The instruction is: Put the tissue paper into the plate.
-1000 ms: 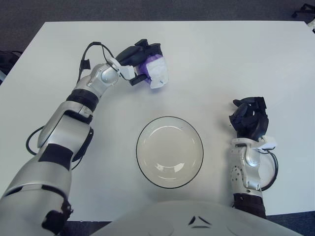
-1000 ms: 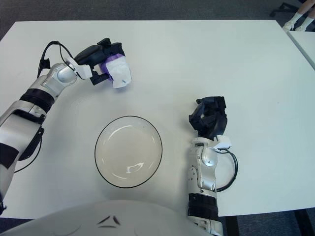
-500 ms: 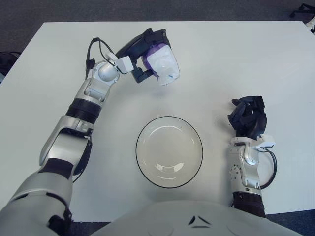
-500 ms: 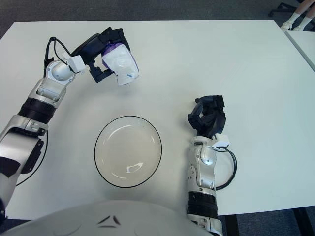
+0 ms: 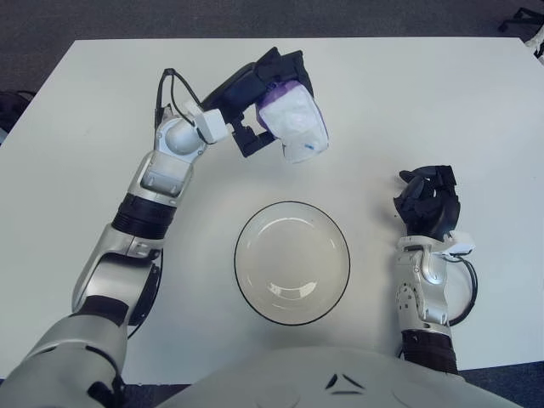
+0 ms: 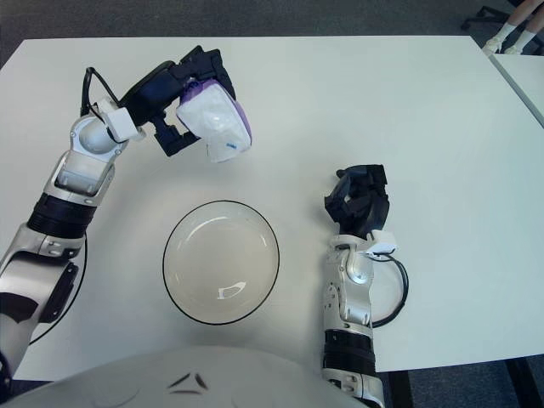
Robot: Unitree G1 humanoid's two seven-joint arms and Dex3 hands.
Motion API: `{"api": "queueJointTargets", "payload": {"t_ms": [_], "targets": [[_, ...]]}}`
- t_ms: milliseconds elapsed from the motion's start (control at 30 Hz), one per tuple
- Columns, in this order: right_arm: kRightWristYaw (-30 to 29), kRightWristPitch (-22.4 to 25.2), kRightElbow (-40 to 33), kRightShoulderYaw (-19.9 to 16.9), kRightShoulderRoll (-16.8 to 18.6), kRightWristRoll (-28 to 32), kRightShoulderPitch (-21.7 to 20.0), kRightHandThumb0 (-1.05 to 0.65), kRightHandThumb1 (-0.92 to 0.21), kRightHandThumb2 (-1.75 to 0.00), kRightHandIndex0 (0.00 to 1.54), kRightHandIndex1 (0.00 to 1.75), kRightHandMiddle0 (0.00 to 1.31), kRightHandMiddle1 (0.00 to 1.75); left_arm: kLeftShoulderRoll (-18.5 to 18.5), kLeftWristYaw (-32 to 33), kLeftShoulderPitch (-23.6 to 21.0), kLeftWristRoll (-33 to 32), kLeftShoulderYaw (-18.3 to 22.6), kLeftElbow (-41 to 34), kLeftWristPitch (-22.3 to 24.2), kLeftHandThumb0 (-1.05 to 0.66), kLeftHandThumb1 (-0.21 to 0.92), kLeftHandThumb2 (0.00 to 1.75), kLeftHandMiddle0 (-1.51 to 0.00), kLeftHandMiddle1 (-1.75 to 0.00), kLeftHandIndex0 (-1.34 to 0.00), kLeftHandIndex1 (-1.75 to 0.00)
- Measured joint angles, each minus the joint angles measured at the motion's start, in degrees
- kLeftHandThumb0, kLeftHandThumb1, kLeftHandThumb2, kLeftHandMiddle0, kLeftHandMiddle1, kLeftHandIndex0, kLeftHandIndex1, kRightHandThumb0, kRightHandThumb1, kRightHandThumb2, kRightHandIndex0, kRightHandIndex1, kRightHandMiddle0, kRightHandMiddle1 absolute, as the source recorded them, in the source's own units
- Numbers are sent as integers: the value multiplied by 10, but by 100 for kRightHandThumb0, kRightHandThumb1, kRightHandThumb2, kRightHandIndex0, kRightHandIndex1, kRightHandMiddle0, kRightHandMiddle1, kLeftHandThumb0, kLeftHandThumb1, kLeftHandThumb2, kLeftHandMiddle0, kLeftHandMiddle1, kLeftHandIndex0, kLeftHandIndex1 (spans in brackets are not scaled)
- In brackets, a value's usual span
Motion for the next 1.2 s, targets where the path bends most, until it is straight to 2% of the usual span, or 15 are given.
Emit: {"api": "queueJointTargets", "payload": {"t_ms": [167,300,433,567,833,1000,1200], "targets": [[0,2,1,0,0,0,-2,-39,-64,-92,64,151,37,175,4,-29,25,-2,-3,-45,9,0,-7,175,-88,-175,-69,-173],[0,2,1,0,0,0,-4,-39,-64,-92,64,151,37,175,13,-65,79,-15,-23,-133,43,0,-6,175,-88,-174,-68,-174],[0,6,1,-2,0,0,-5,-39,-64,-92,63,152,37,175,13,-102,114,-36,-45,-171,71,0,-6,175,-89,-173,-68,-175],[-2,13,0,0,0,-6,-5,-39,-62,-94,63,155,38,175,21,-141,115,-49,-50,-173,77,0,-7,175,-90,-170,-68,-175],[-23,26,-14,10,0,-33,-2,-40,-61,-95,66,150,38,175,59,-216,131,-69,-55,-205,33,0,-7,175,-90,-170,-69,-175],[-32,55,-32,16,0,-35,6,-39,-63,-93,65,149,38,175,72,-237,131,-59,-61,-216,32,0,-8,175,-91,-170,-69,-175],[-23,59,-35,11,0,-23,7,-39,-63,-92,63,152,37,175,79,-250,123,-18,-76,-220,15,0,-8,175,-92,-169,-69,-175]]}}
